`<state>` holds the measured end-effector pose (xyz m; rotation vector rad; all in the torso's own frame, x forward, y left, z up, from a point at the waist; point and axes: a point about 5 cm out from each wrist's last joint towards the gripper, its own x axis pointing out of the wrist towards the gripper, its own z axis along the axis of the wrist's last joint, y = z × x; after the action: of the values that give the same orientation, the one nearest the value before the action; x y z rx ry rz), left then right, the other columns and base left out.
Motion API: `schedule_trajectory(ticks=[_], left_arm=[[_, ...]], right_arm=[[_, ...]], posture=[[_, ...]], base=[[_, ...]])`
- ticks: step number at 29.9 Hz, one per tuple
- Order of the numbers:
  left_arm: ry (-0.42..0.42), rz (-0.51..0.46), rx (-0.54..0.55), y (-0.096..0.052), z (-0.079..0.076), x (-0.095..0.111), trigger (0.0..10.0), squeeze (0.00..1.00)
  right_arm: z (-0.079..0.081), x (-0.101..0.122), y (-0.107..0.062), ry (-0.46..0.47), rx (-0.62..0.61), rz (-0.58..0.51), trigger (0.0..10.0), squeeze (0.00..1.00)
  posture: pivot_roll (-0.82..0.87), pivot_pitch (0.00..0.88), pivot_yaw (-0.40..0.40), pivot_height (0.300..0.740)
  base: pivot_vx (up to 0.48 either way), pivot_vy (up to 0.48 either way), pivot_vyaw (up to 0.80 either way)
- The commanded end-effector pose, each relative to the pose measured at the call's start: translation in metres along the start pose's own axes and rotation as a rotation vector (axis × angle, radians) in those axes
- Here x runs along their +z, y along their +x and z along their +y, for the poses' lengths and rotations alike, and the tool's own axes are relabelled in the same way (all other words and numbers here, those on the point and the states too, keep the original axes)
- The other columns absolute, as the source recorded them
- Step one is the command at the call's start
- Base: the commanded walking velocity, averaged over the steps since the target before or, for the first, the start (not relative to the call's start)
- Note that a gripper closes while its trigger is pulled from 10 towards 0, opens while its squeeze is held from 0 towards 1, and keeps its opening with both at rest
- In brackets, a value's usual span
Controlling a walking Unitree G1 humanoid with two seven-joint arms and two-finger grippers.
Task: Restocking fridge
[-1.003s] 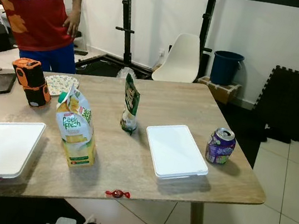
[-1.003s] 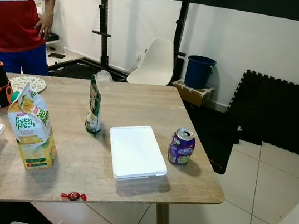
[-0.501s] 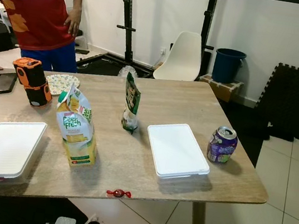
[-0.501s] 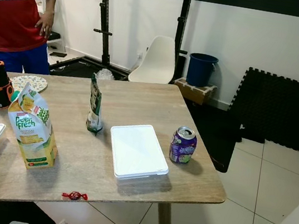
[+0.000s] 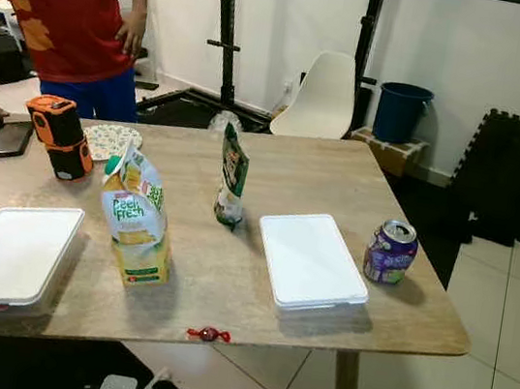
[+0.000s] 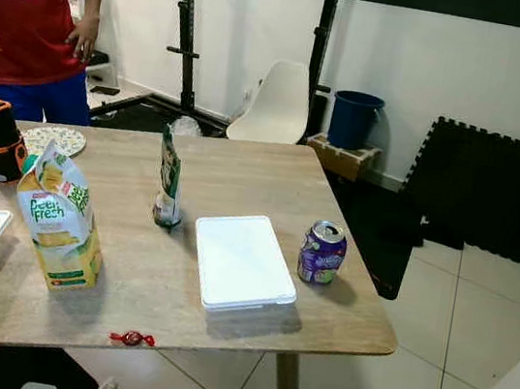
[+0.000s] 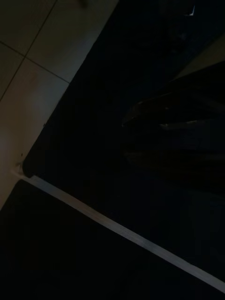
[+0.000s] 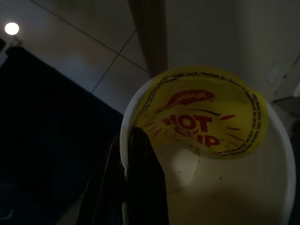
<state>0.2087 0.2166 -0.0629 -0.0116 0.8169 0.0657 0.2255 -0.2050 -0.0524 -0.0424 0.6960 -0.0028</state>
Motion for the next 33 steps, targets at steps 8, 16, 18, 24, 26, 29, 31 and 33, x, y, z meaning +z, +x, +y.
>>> schedule_trajectory(ticks=[8,16,18,24,26,29,31,33], left_arm=[[0.054,0.027,-0.008,-0.001,-0.001,-0.006,10.0,0.0],[0.015,0.011,0.015,-0.001,0.0,-0.004,10.0,0.0],[-0.021,0.003,0.018,-0.001,0.001,-0.003,10.0,0.0],[0.028,0.016,0.001,0.0,-0.001,-0.003,10.0,0.0],[0.008,0.016,-0.007,-0.001,-0.002,-0.004,10.0,0.0],[0.021,0.019,-0.02,-0.001,-0.002,-0.005,10.0,0.0],[0.037,0.029,-0.009,-0.001,-0.001,-0.006,10.0,0.0],[0.044,0.034,-0.008,-0.001,0.0,-0.006,10.0,0.0]], right_arm=[[0.001,-0.004,-0.001,-0.022,0.005,0.022,10.0,0.0],[-0.001,-0.001,0.0,-0.069,0.024,0.026,10.0,0.0],[-0.002,0.0,0.0,-0.09,0.027,0.028,10.0,0.0],[-0.004,0.005,0.002,-0.05,0.008,0.011,10.0,0.0],[-0.003,0.003,0.001,-0.101,0.026,0.023,10.0,0.0],[-0.004,0.004,0.001,-0.08,0.017,0.016,10.0,0.0],[-0.005,0.003,0.001,-0.095,0.022,0.023,10.0,0.0],[-0.006,0.003,0.001,-0.093,0.018,0.023,10.0,0.0]], posture=[[-0.03,0.104,0.025,0.74],[-0.02,0.101,0.029,0.74],[-0.04,0.102,0.045,0.74],[-0.03,0.089,0.016,0.74],[-0.04,0.086,0.033,0.74],[-0.04,0.084,0.027,0.74],[-0.04,0.078,0.022,0.74],[-0.04,0.079,0.036,0.74]], base=[[0.0,0.0,0.0],[0.0,0.0,0.0],[0.0,0.0,0.0],[0.0,0.0,0.0],[0.0,0.0,0.0],[0.0,0.0,0.0],[0.0,0.0,0.0],[0.0,0.0,0.0]])
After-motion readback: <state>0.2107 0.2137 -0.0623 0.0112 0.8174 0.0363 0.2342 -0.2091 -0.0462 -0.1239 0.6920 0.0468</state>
